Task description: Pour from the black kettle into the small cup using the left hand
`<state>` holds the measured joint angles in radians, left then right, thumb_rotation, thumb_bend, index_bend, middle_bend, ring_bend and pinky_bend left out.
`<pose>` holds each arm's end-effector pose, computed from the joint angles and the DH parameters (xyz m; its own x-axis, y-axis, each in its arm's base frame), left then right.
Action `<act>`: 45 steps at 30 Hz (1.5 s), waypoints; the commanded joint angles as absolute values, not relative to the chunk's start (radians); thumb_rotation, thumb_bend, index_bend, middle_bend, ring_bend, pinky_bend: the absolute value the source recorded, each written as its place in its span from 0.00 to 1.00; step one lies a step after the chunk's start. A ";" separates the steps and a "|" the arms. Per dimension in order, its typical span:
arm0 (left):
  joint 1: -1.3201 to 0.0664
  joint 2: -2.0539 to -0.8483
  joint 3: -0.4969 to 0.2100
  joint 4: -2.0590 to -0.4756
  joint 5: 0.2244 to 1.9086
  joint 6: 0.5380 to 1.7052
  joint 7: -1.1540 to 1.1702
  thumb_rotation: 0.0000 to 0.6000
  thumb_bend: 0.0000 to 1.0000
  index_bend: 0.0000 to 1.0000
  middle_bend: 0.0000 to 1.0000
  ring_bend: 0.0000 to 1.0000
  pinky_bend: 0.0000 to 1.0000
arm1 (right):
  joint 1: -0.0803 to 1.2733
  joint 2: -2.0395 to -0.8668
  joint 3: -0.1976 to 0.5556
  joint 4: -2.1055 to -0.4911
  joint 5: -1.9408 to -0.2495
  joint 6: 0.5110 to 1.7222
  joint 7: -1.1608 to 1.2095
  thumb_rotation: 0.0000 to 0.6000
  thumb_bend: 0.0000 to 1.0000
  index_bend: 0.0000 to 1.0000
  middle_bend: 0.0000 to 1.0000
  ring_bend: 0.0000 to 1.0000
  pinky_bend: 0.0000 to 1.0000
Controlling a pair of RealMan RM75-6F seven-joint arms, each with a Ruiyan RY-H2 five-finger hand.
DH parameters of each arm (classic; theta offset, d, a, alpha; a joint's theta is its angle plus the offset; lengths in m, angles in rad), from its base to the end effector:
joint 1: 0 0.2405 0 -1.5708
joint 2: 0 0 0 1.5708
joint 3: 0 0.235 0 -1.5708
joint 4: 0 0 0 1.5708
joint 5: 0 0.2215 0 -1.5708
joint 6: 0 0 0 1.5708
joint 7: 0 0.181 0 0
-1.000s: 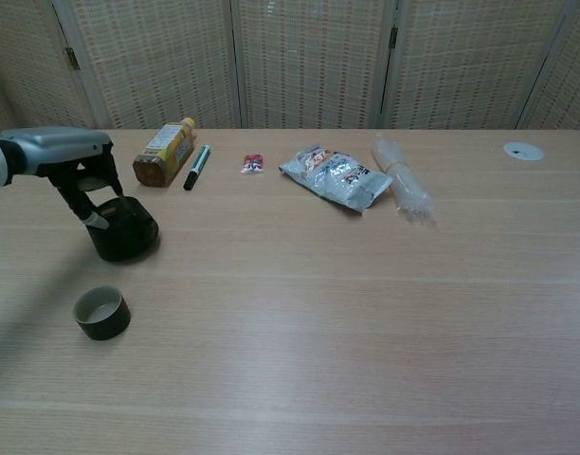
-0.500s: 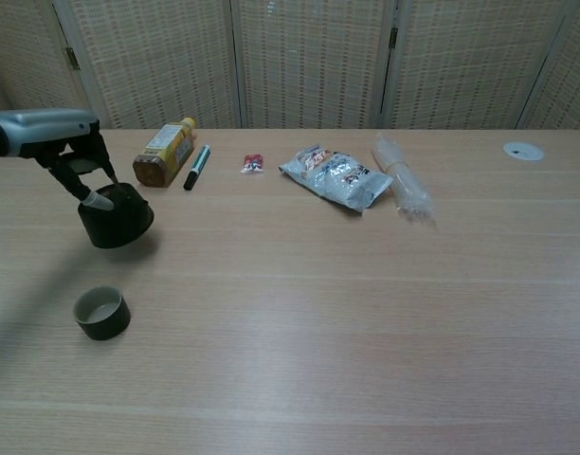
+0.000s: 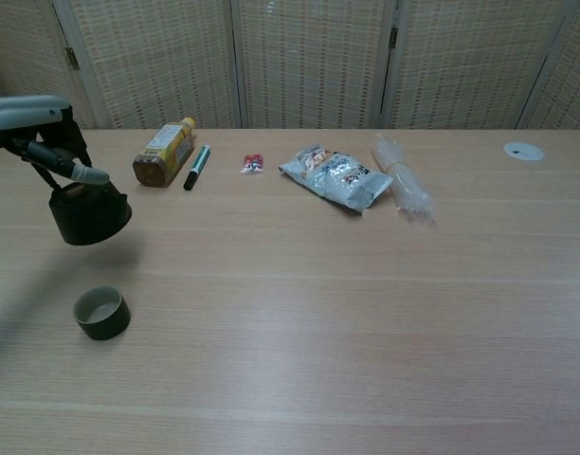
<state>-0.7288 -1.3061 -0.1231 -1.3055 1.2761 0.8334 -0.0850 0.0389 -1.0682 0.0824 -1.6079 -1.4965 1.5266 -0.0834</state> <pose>-0.2091 0.4101 0.0431 0.4575 0.2825 0.8431 0.8777 -0.2955 -0.3773 -0.3055 -0.2107 0.1683 0.5169 0.0524 0.8544 -0.8560 0.0406 0.5154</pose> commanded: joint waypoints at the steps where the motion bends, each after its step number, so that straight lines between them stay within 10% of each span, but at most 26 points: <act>1: -0.697 -1.284 -0.127 -1.358 1.264 0.891 -0.053 0.51 0.11 0.98 1.00 0.91 0.50 | 0.041 -1.067 0.084 -1.609 -1.496 1.524 -0.086 1.00 0.38 0.21 0.26 0.31 0.06; 20: -0.622 -1.249 -0.104 -1.437 1.283 0.994 0.031 0.48 0.23 1.00 1.00 0.94 0.60 | 0.055 -1.070 0.093 -1.624 -1.502 1.529 -0.112 1.00 0.38 0.21 0.28 0.33 0.06; 45: -0.569 -1.244 -0.071 -1.496 1.367 1.085 0.127 0.72 0.36 1.00 1.00 0.94 0.59 | 0.064 -1.051 0.119 -1.673 -1.516 1.568 -0.142 1.00 0.38 0.21 0.28 0.33 0.06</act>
